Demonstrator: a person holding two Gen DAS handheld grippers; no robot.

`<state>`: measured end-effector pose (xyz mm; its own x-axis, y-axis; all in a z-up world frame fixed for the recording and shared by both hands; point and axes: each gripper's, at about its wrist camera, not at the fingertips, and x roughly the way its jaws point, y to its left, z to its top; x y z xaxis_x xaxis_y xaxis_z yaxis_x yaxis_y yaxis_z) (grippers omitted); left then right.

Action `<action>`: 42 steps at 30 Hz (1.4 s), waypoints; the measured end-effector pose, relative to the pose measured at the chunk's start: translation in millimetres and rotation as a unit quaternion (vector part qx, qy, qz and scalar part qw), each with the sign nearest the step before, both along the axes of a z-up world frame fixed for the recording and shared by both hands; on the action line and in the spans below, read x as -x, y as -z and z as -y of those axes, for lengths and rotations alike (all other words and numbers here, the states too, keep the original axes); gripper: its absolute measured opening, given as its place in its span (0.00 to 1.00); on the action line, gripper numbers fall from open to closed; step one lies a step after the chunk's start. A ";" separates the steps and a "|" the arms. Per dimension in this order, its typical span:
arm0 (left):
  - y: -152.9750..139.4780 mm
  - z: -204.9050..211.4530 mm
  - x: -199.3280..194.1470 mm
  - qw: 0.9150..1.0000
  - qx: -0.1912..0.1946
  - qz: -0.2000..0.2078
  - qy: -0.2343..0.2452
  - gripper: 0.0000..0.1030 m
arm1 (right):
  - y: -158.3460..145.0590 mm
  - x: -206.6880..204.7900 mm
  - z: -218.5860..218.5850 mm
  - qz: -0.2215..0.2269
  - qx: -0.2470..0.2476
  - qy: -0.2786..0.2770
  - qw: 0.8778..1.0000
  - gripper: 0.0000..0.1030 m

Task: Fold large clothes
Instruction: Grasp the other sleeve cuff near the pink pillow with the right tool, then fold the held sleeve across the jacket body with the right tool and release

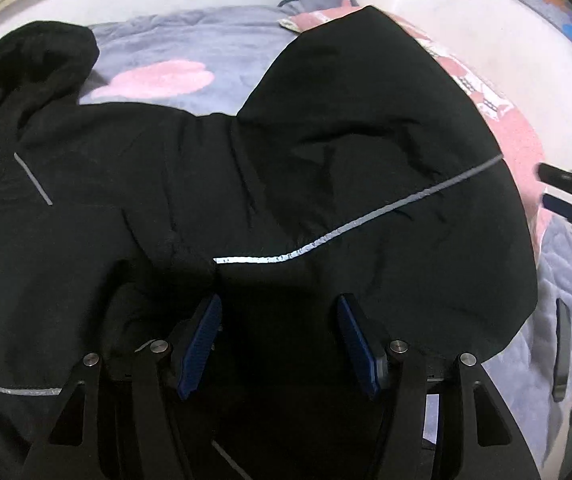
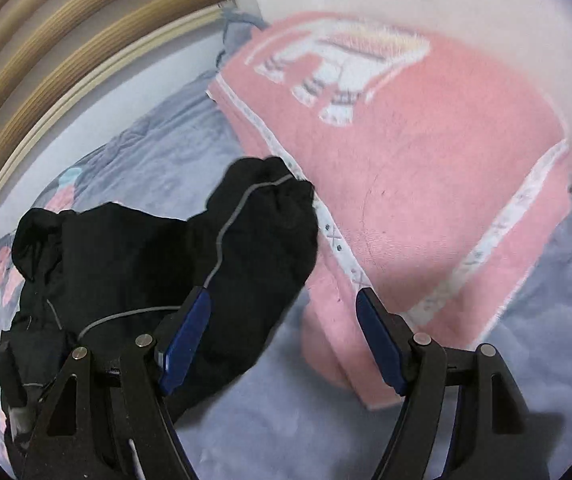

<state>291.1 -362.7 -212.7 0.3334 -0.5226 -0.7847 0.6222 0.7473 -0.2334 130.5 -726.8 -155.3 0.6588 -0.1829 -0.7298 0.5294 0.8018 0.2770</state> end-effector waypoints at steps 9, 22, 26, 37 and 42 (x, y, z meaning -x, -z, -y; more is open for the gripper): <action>8.1 6.0 12.7 0.999 -0.007 0.042 0.008 0.61 | 59.9 -71.2 25.7 -0.002 -0.082 -0.001 0.997 0.80; -28.4 7.9 33.1 0.997 -0.003 0.071 0.017 0.58 | -21.8 -26.9 -22.7 0.047 0.073 -0.046 0.995 0.13; -67.4 19.9 52.6 0.994 0.036 0.096 0.037 0.58 | -58.5 27.2 -11.5 0.073 0.110 -0.011 0.991 0.13; -0.2 77.1 44.1 0.996 -0.051 -0.003 0.071 0.58 | -7.4 55.4 35.7 0.017 0.009 0.005 1.000 0.14; -17.5 58.6 50.1 0.996 -0.042 0.024 0.070 0.58 | 0.8 62.3 51.5 0.035 -0.044 0.011 0.998 0.35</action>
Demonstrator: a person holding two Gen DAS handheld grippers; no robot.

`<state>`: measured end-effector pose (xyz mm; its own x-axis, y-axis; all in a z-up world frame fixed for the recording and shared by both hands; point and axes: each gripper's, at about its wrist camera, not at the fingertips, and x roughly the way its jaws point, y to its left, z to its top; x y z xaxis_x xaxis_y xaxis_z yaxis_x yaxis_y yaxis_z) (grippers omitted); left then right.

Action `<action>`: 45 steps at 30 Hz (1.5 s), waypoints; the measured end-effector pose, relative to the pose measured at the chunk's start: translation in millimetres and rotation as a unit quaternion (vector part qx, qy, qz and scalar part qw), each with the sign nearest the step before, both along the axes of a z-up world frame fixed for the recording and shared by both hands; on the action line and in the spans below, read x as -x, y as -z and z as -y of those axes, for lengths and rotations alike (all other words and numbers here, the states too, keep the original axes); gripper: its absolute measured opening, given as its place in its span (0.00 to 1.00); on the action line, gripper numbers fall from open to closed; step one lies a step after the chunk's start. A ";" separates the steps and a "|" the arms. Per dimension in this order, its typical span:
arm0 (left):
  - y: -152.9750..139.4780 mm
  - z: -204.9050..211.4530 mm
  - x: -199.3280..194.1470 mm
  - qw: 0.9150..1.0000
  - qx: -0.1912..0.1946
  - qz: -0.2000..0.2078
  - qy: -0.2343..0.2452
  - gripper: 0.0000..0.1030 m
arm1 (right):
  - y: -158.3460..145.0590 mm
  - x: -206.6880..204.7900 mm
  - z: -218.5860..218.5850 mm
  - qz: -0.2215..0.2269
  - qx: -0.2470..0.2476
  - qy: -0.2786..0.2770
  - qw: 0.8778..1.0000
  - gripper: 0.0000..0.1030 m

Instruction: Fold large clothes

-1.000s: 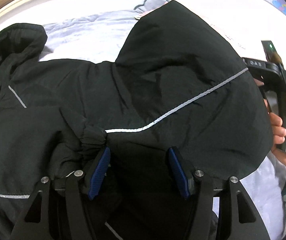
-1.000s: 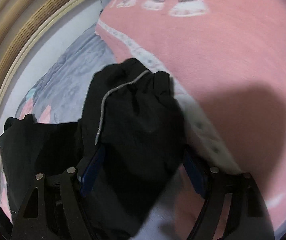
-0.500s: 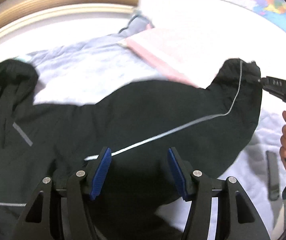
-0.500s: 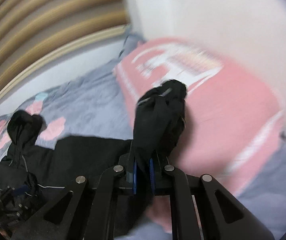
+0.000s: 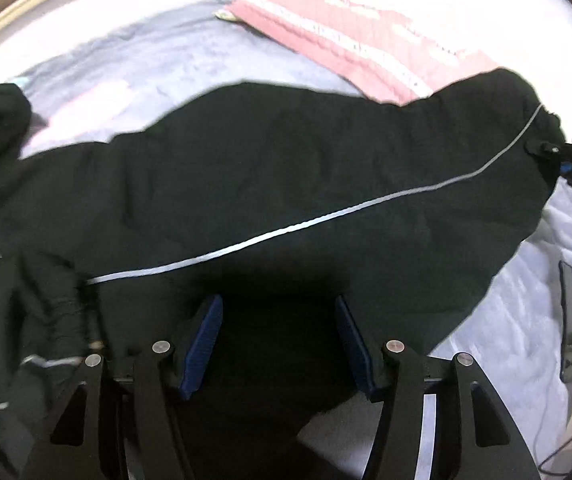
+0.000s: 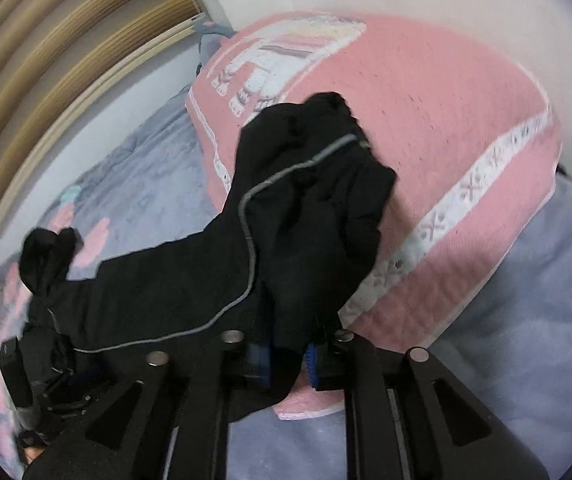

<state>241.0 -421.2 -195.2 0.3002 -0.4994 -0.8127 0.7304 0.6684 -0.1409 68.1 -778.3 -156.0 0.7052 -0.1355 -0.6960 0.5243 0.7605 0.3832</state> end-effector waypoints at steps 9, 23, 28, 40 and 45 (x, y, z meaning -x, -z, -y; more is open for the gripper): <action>-63.6 -89.7 -1.5 0.997 0.048 0.046 -0.039 0.58 | -27.2 -23.1 -38.9 -0.012 0.073 -0.006 0.997 0.15; -97.8 -230.4 -16.7 0.986 0.064 0.082 -0.133 0.58 | -84.7 -102.3 -263.1 0.000 0.167 -0.202 0.965 0.14; -92.5 -262.3 -16.7 0.984 0.072 0.076 -0.146 0.58 | -58.3 -135.4 -344.8 -0.031 0.172 -0.278 0.945 0.14; -57.3 -285.7 -29.7 0.986 0.074 0.030 -0.146 0.58 | 53.7 -186.4 -417.0 -0.112 0.144 -0.340 0.923 0.18; -52.2 -274.0 -37.2 0.989 0.088 -0.002 -0.123 0.58 | 39.6 -177.2 -411.2 -0.104 0.123 -0.351 0.922 0.35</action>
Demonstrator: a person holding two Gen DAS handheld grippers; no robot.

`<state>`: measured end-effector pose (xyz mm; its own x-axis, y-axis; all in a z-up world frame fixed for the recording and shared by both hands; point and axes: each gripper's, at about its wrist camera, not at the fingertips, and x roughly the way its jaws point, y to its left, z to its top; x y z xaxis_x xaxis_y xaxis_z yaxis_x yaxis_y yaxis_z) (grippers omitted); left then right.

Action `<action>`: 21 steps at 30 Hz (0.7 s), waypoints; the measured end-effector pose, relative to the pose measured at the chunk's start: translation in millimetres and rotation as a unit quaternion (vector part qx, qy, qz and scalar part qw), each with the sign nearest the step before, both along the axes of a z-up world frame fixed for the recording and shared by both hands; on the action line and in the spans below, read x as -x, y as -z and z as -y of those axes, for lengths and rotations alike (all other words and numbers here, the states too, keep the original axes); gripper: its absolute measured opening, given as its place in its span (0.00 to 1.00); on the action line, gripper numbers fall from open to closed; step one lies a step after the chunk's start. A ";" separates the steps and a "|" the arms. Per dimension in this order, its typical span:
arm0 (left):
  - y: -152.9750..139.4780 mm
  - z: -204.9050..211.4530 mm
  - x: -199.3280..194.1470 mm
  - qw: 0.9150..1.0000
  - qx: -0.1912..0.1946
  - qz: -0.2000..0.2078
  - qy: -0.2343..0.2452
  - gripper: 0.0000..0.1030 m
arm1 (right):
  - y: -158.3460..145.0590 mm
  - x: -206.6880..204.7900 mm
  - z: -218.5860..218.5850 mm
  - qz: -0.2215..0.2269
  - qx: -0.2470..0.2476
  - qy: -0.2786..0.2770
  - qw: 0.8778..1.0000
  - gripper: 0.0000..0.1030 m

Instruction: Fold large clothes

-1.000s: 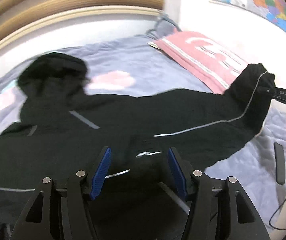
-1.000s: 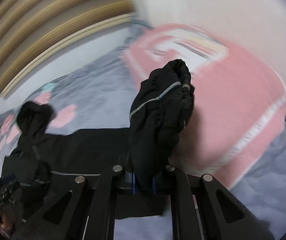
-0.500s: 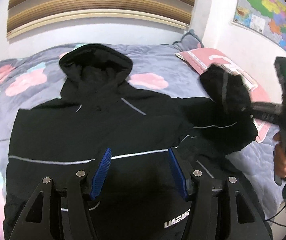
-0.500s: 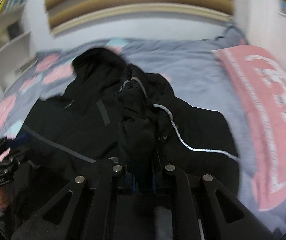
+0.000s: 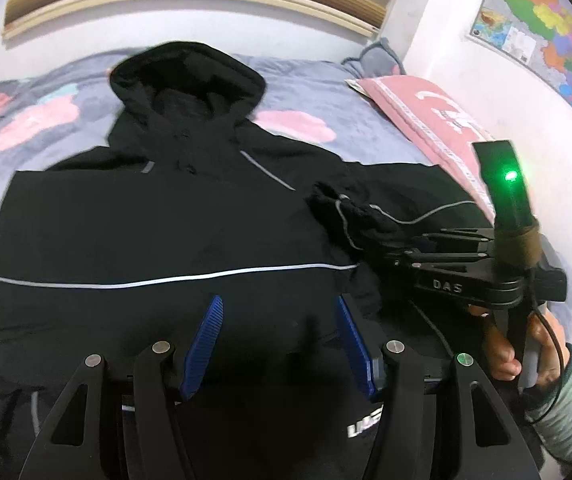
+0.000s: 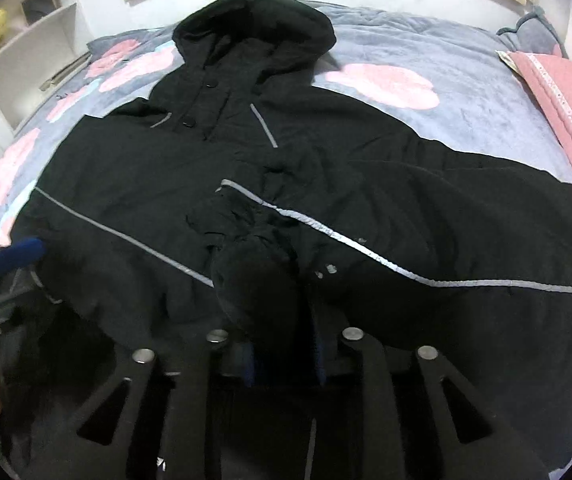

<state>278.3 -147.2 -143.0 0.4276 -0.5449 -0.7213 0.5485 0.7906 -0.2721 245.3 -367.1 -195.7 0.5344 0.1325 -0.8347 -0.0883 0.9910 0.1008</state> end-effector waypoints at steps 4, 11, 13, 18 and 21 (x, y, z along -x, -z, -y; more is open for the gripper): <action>-2.8 14.6 -5.1 0.999 0.035 -0.022 0.025 0.60 | -32.0 34.6 7.4 0.036 -0.030 -0.010 0.999 0.61; 3.7 61.8 -17.8 0.991 0.086 -0.082 0.062 0.63 | -67.0 93.1 52.4 0.074 -0.036 0.023 0.996 0.61; 11.1 75.3 -21.6 0.989 0.091 -0.097 0.060 0.63 | -68.7 101.7 69.5 0.074 -0.032 0.040 0.996 0.61; 26.5 109.2 -40.0 0.987 0.098 -0.120 0.033 0.63 | -65.2 113.5 98.7 0.064 -0.023 0.072 0.995 0.61; 35.8 121.5 -50.3 0.989 0.079 -0.125 0.010 0.43 | -71.2 121.8 108.5 0.065 -0.012 0.087 0.994 0.61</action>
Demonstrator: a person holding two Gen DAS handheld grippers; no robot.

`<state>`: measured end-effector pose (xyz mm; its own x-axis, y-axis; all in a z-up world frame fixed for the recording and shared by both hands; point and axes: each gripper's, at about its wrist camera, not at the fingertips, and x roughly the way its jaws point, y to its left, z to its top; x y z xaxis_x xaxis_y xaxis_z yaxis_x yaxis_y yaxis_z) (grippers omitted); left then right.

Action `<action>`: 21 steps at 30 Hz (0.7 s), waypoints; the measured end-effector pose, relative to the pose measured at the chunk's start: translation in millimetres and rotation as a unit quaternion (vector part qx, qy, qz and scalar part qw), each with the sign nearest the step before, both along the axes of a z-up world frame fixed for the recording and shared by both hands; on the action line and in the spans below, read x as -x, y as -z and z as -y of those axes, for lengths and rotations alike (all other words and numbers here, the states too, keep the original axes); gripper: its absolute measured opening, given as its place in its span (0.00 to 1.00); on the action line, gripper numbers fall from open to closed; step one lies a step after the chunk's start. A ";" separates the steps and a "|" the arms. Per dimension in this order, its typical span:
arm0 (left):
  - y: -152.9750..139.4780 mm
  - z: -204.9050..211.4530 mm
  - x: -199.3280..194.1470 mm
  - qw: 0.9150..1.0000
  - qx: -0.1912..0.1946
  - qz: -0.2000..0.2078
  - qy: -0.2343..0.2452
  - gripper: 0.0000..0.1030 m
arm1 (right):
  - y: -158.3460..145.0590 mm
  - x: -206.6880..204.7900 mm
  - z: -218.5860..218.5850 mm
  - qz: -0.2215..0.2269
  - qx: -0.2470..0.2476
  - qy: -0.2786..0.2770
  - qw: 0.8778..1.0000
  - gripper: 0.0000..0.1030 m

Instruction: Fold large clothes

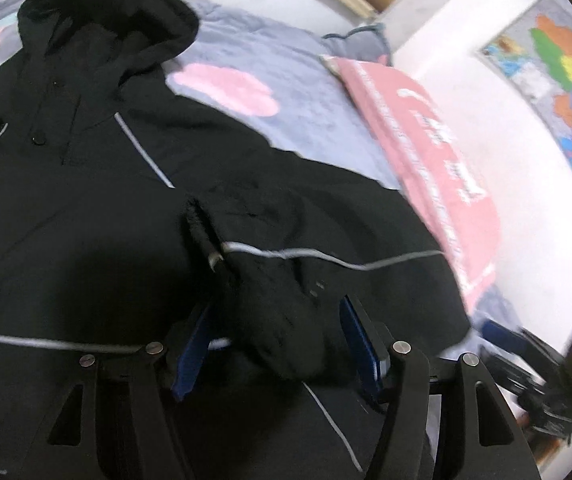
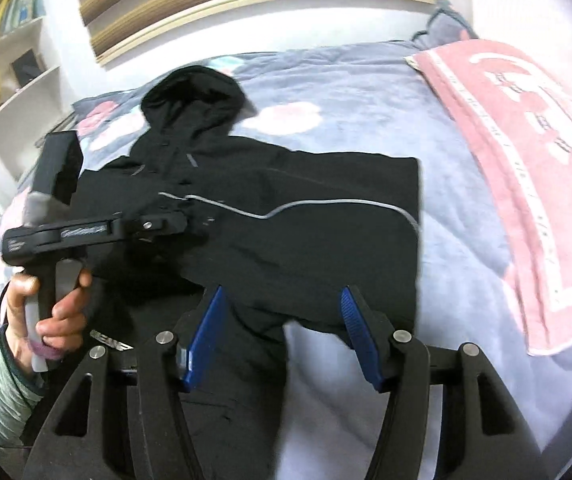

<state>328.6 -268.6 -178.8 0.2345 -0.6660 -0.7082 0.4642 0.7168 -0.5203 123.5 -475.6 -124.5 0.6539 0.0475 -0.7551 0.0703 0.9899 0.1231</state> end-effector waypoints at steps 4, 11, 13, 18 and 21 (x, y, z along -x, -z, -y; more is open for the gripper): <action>-10.0 -1.9 -1.6 1.000 -0.006 0.028 -0.002 0.20 | -40.3 12.4 3.0 0.023 0.026 0.013 0.999 0.61; -68.3 -87.0 -1.7 0.994 0.044 0.082 -0.058 0.19 | -114.3 11.7 -21.0 0.081 -0.003 -0.017 0.997 0.64; -74.9 -121.6 -2.5 0.992 0.039 0.087 -0.080 0.19 | -114.1 -3.5 -40.2 0.084 -0.005 -0.033 0.996 0.67; -55.0 -217.7 -10.9 0.986 -0.005 0.065 -0.153 0.19 | -70.9 -55.8 -83.3 0.062 -0.016 -0.058 0.996 0.67; -22.1 -263.3 -16.7 0.981 -0.034 0.027 -0.188 0.19 | -13.1 -103.6 -106.1 0.012 0.001 -0.048 0.999 0.67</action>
